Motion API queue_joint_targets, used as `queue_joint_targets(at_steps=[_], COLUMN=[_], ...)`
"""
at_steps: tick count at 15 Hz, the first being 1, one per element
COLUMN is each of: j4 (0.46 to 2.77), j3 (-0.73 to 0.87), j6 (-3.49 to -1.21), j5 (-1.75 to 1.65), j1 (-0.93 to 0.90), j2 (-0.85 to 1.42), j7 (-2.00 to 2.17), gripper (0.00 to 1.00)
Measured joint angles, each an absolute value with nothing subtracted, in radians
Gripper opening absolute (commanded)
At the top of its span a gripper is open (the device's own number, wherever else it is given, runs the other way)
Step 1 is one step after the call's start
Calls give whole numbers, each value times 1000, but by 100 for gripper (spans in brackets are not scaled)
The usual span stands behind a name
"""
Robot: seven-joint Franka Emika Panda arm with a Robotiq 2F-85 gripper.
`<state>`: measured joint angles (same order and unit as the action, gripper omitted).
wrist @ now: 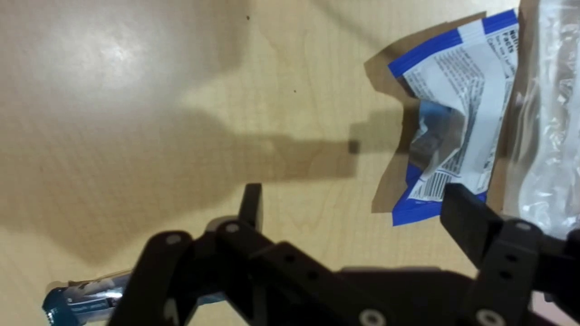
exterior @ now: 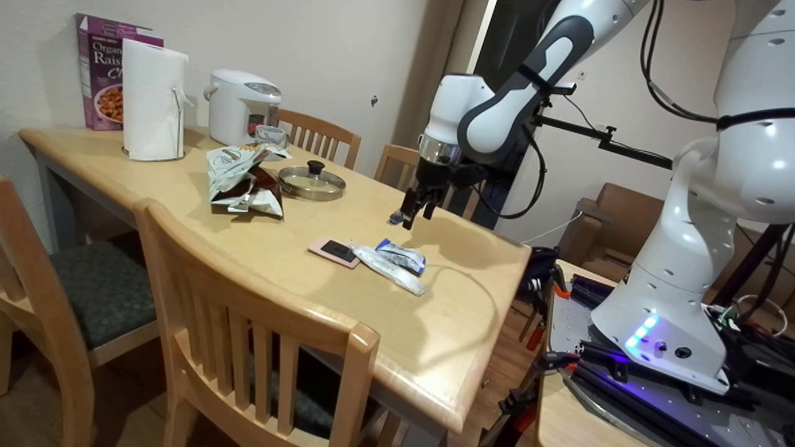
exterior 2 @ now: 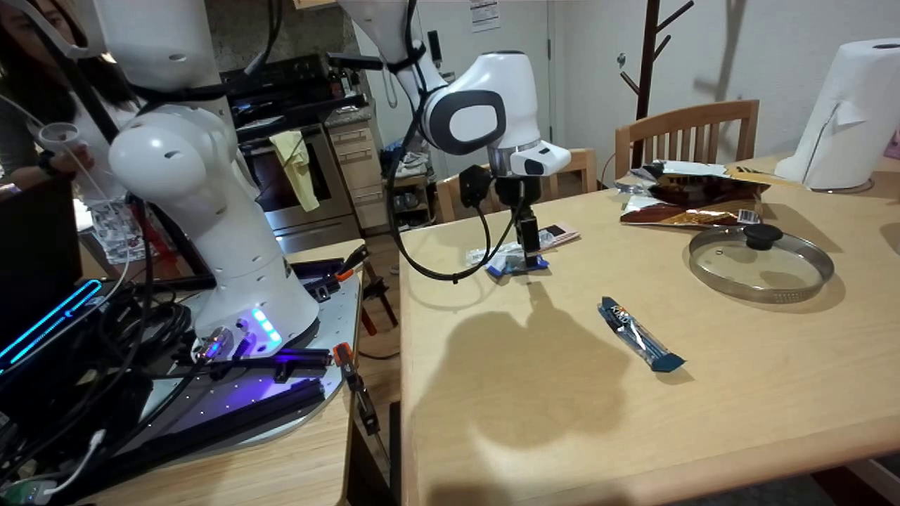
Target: Move the blue packet to the left
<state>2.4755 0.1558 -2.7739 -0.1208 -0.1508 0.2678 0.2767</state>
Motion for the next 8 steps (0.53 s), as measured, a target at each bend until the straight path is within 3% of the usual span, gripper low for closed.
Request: queue_joint_targets(at_steps=[8], j4=[2487], j3=[167], j6=[-2756], j5=[-159], j1=[-147], j2=[245], j7=[322], gripper=[100])
